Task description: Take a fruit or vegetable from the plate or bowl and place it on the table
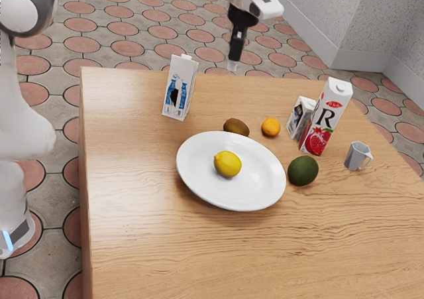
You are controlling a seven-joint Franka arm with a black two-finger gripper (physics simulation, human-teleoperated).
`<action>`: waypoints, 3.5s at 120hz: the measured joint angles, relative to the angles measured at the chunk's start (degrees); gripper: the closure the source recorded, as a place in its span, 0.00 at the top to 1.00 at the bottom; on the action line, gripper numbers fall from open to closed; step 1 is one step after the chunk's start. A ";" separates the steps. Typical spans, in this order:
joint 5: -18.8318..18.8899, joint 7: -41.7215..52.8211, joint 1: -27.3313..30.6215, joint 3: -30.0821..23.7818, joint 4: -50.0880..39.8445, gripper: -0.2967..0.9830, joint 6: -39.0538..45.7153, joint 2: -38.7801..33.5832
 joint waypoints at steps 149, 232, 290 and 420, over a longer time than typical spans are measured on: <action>8.62 -11.20 -0.54 -11.31 -34.62 0.75 20.55 -27.39; 19.31 -12.20 -8.05 0.67 -34.18 0.56 29.14 -30.53; 28.00 -10.40 -30.53 -2.95 -13.89 0.52 22.08 -24.13; 37.98 -17.87 -51.52 12.71 -3.28 0.72 28.22 -23.97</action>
